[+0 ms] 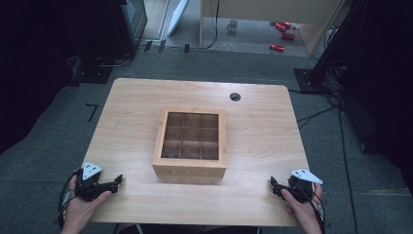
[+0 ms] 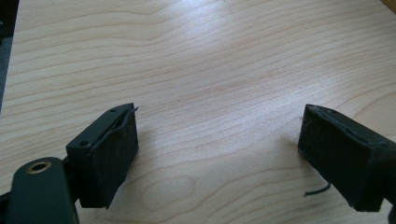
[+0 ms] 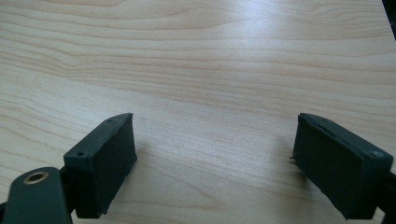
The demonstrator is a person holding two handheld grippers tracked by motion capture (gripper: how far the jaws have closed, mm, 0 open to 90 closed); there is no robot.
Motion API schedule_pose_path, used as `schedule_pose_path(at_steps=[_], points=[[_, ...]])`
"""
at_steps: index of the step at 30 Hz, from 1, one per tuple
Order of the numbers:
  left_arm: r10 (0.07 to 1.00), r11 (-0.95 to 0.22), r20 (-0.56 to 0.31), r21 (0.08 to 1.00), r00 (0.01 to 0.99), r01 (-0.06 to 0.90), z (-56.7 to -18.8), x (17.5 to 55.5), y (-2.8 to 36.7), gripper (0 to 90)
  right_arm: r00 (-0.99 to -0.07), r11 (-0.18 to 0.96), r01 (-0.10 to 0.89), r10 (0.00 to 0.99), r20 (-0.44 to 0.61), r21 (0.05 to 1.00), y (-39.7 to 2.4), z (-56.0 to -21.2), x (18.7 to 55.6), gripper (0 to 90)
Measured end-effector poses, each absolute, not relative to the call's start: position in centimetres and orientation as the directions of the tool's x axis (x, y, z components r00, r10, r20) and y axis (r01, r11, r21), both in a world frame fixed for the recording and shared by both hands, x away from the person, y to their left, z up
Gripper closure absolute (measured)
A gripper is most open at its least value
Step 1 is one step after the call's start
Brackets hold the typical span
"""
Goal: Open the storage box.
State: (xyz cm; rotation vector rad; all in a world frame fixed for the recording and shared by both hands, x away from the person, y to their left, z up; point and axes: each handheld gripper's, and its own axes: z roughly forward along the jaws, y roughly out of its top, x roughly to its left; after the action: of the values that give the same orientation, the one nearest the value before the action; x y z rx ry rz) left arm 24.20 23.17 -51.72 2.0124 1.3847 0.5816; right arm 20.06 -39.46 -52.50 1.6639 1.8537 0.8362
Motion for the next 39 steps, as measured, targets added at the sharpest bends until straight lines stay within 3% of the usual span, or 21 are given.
schedule_pose_path(at_steps=[16,26,31,39], points=[[0.951,-0.217,-0.005,0.699,0.309,0.681,-51.2,24.3,22.2,15.4,-0.127,0.065,0.683,0.991,0.030,0.728,-39.5,-52.5,20.2,10.1],[0.892,-0.276,-0.039,0.743,0.451,0.610,-50.3,23.8,18.3,16.0,-0.126,0.066,0.688,0.992,0.030,0.722,-39.5,-52.6,20.6,6.7],[0.855,-0.264,-0.088,0.775,0.512,0.574,-49.5,23.2,16.6,21.6,-0.120,0.062,0.691,0.992,0.029,0.720,-39.5,-52.6,20.7,5.9],[0.829,-0.265,-0.098,0.799,0.551,0.540,-48.9,22.8,15.2,23.5,-0.120,0.062,0.691,0.992,0.029,0.720,-39.5,-52.6,20.7,5.9]])
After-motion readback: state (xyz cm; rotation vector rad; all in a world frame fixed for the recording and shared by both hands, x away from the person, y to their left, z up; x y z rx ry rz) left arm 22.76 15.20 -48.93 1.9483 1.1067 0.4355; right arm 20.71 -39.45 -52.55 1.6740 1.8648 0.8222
